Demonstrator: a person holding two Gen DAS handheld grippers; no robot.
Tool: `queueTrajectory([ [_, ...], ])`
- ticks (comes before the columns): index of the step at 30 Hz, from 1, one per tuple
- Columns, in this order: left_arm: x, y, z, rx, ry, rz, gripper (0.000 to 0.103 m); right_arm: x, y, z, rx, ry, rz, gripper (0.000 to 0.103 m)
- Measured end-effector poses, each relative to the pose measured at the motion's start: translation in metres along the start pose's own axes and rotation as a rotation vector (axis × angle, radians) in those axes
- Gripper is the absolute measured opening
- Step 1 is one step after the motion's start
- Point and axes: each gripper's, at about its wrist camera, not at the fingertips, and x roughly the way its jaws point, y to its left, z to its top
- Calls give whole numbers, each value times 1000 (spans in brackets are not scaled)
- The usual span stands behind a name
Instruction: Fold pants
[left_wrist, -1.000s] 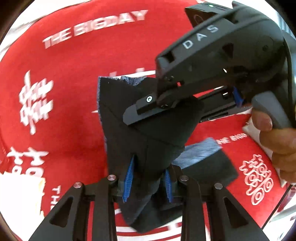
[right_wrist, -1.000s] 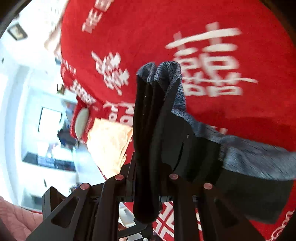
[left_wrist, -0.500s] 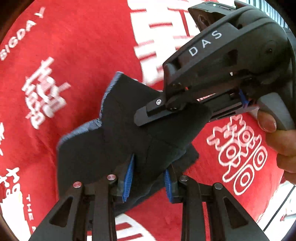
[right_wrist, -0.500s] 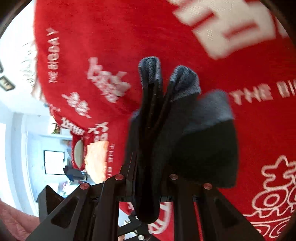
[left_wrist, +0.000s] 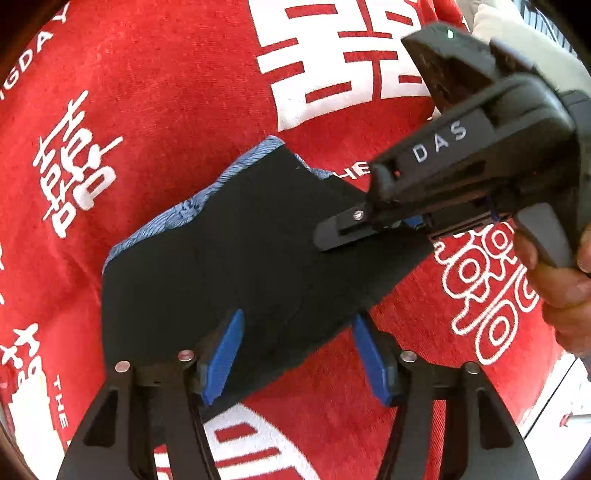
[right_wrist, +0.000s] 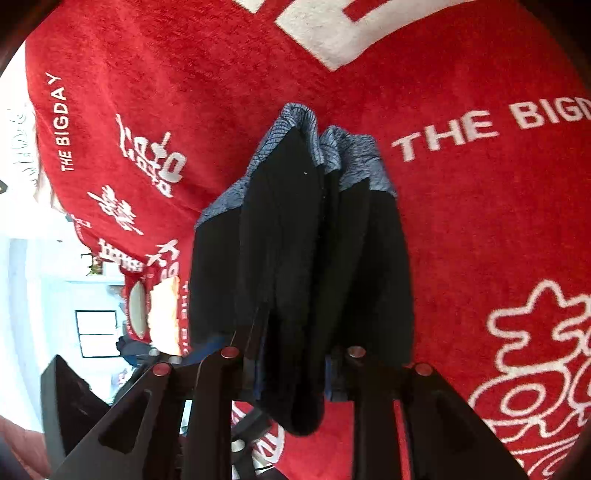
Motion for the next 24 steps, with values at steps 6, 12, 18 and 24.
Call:
queueTrajectory([
  [6, -18, 30, -8, -87, 16, 36, 62, -2, 2, -6, -26, 20, -110, 30],
  [12, -12, 82, -19, -246, 83, 88, 62, -1, 11, -9, -86, 8, -244, 40],
  [18, -3, 114, -29, -366, 145, 92, 62, 0, 13, -14, -135, 13, -355, 55],
  [24, 4, 129, -39, -460, 232, 91, 88, 1, 27, -25, -199, 8, -454, 60],
])
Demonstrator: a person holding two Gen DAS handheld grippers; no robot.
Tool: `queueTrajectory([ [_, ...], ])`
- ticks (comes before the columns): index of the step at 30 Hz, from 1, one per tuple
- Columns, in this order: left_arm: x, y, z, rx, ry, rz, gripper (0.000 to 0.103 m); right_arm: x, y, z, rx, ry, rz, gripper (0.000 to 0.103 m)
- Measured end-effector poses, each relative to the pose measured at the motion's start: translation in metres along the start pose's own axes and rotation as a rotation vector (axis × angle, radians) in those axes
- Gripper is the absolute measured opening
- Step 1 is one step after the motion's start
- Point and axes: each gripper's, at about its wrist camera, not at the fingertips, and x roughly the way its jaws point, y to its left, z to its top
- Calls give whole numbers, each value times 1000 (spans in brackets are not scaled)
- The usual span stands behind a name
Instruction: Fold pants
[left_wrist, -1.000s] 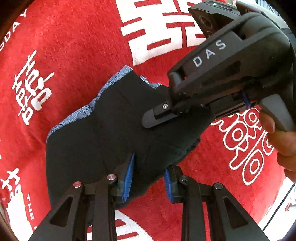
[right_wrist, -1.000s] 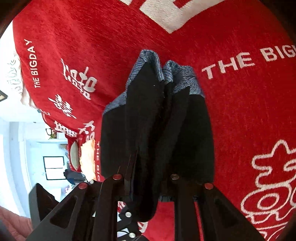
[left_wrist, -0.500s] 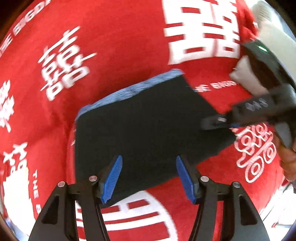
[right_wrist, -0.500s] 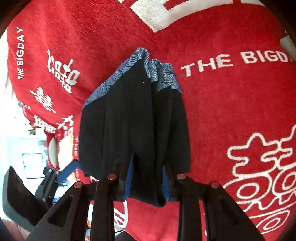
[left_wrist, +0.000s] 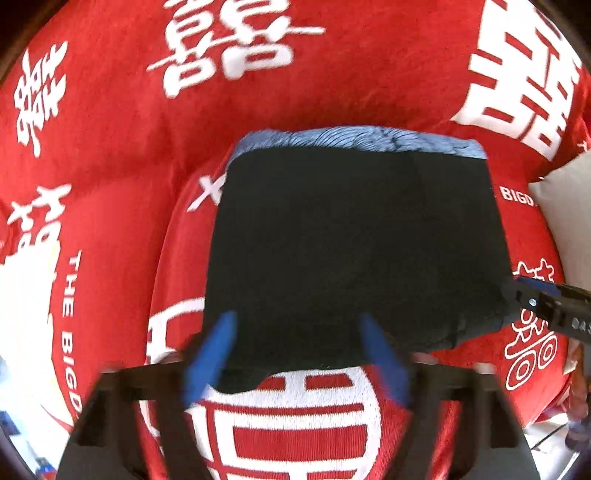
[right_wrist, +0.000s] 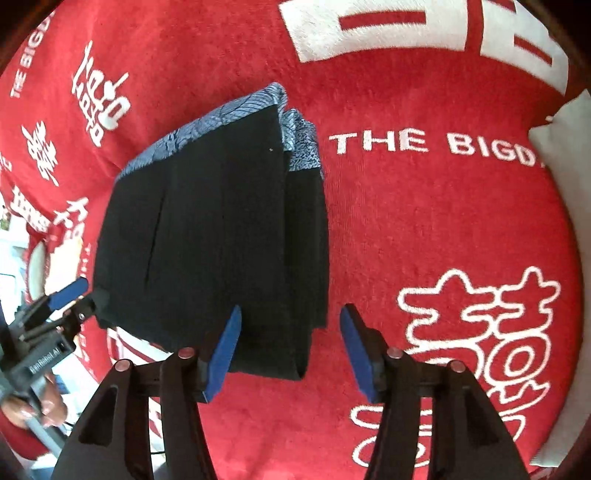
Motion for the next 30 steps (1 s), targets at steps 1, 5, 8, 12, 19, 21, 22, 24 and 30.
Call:
queueTrajectory([
  [1, 0, 1, 0, -8, 0, 3, 88, -2, 2, -1, -6, 0, -13, 60],
  [5, -2, 2, 1, -18, 26, 23, 88, -11, 4, -6, -11, 6, -54, 71],
  [8, 0, 3, 1, -33, 65, 40, 88, -18, 3, -12, 3, 25, -81, 82],
  [12, -2, 4, -1, -50, 88, 75, 88, -28, 1, -22, 16, 26, -103, 87],
  [19, -8, 1, -9, -58, 116, 113, 88, -36, -4, -32, 63, 54, -108, 88],
  [21, -9, 0, -9, -61, 117, 115, 88, -36, -4, -34, 64, 62, -110, 88],
  [22, -11, 0, -10, -64, 116, 114, 88, -36, -4, -35, 64, 63, -110, 88],
  [24, -13, 1, -11, -69, 113, 115, 88, -37, -3, -36, 65, 61, -108, 88],
  [30, -13, 5, -17, -74, 114, 111, 88, -35, 3, -40, 64, 55, -115, 88],
])
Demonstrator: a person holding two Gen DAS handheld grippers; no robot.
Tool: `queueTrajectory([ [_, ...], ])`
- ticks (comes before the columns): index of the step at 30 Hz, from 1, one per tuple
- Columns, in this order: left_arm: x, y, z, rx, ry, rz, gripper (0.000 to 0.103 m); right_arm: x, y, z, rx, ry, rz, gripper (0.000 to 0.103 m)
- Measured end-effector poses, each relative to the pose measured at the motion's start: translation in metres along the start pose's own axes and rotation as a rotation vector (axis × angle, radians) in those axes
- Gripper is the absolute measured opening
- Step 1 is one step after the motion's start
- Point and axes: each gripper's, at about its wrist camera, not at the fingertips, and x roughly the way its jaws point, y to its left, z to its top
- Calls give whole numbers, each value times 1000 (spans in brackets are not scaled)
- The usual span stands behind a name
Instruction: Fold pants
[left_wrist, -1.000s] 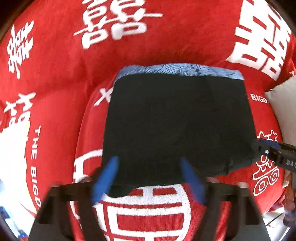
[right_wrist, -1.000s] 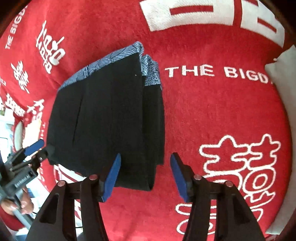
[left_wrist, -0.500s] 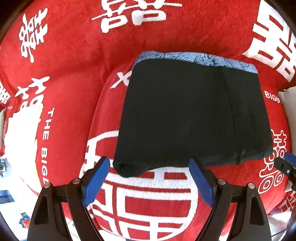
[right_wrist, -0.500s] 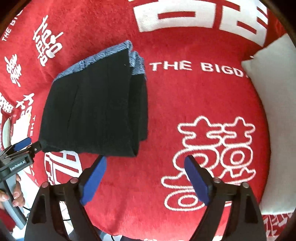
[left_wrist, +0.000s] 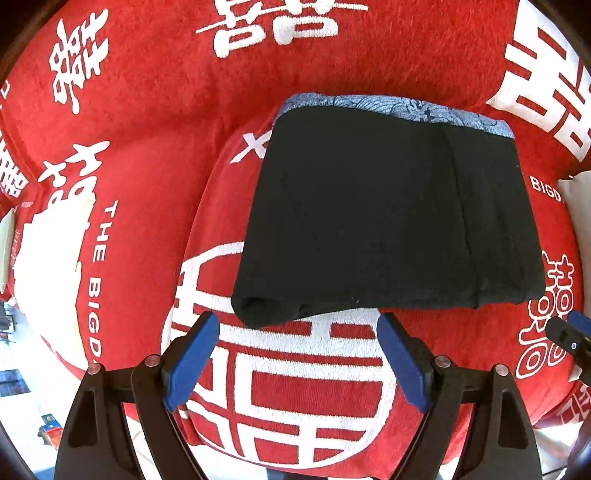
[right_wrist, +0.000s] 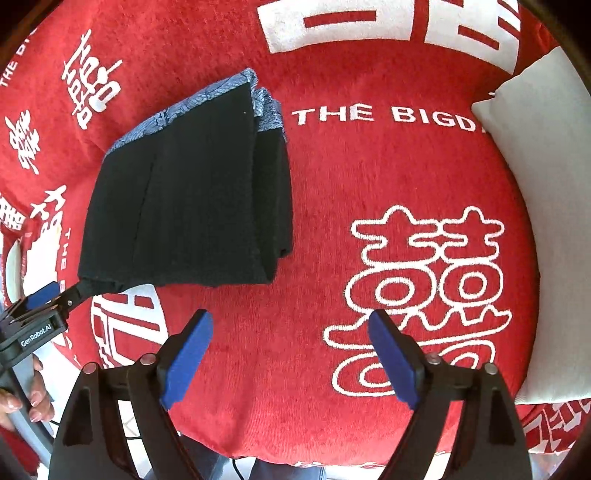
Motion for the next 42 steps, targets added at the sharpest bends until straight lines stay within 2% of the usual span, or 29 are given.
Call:
queueTrajectory([
  [13, 8, 23, -9, 42, -7, -59, 88, 6, 30, -18, 9, -18, -64, 88],
  [23, 6, 36, 3, 77, -45, -74, 88, 5, 35, -16, 35, -34, -149, 88],
  [35, 13, 38, 22, 69, -44, -101, 88, 7, 33, -11, 21, -20, -167, 88],
  [39, 17, 41, 36, 64, -52, -137, 88, 5, 27, -1, 3, -33, -127, 88],
  [42, 22, 46, 51, 73, -70, -175, 88, 1, 9, 16, 46, -58, 14, 88],
])
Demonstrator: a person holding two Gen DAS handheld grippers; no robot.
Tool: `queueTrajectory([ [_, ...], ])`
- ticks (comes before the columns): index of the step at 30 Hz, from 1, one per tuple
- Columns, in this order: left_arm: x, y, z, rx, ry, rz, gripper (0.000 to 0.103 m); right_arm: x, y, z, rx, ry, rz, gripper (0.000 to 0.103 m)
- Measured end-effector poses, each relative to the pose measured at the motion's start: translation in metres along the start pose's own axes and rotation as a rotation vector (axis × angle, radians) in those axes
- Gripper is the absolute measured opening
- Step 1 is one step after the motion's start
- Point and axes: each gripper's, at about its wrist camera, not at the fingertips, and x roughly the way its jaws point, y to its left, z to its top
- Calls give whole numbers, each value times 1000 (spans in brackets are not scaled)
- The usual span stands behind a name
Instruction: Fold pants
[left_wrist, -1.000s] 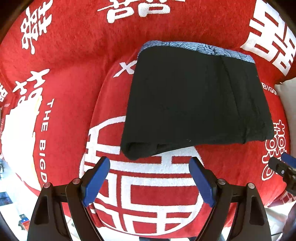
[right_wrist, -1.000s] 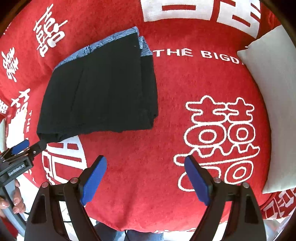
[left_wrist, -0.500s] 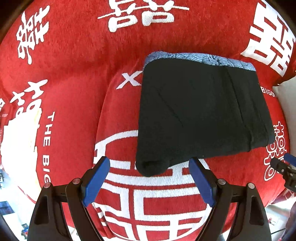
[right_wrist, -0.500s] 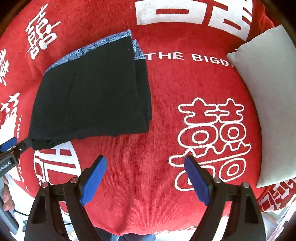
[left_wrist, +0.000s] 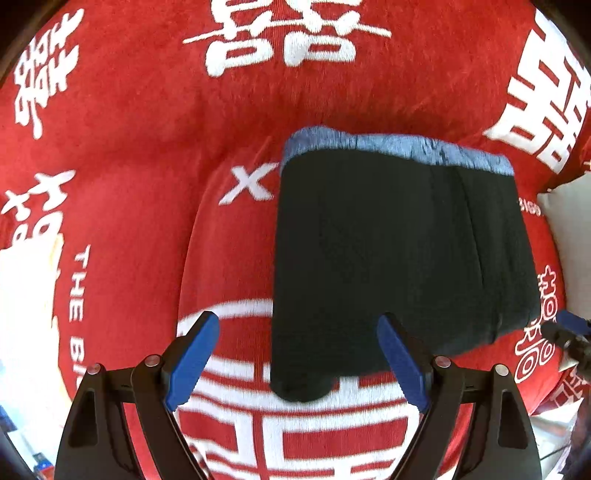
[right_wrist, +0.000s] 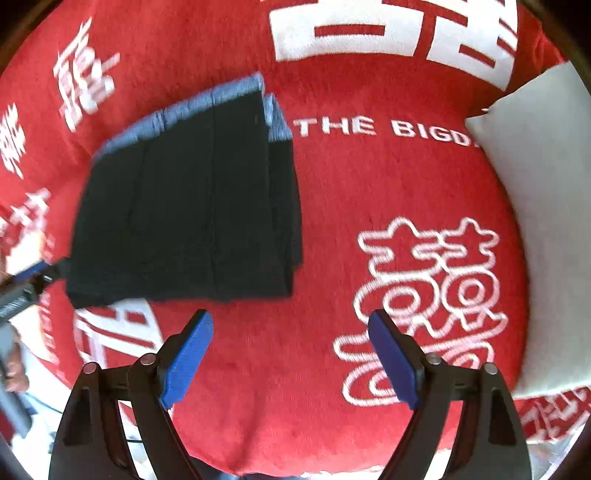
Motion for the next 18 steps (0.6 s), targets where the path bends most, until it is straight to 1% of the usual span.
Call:
queueTrajectory([
  [2, 6, 6, 11, 10, -11, -31, 88, 0, -15, 17, 40, -12, 106, 88],
  [5, 23, 18, 30, 6, 18, -114, 88, 7, -33, 41, 58, -7, 264, 88],
  [8, 38, 22, 44, 12, 42, -212, 88, 22, -46, 60, 63, 19, 383, 88],
  [12, 62, 28, 56, 17, 86, -327, 88, 54, -60, 73, 91, 68, 502, 88],
  [14, 71, 31, 58, 11, 102, -366, 88, 70, -64, 78, 100, 101, 578, 88],
  [15, 76, 33, 59, 2, 111, -402, 89, 76, -64, 79, 101, 111, 605, 88],
  [16, 78, 35, 60, -5, 118, -418, 94, 82, -64, 80, 102, 121, 627, 88],
  [17, 82, 37, 60, -13, 124, -420, 101, 87, -64, 81, 102, 133, 657, 88],
  [18, 85, 38, 61, -17, 129, -421, 101, 91, -64, 82, 101, 143, 681, 88],
])
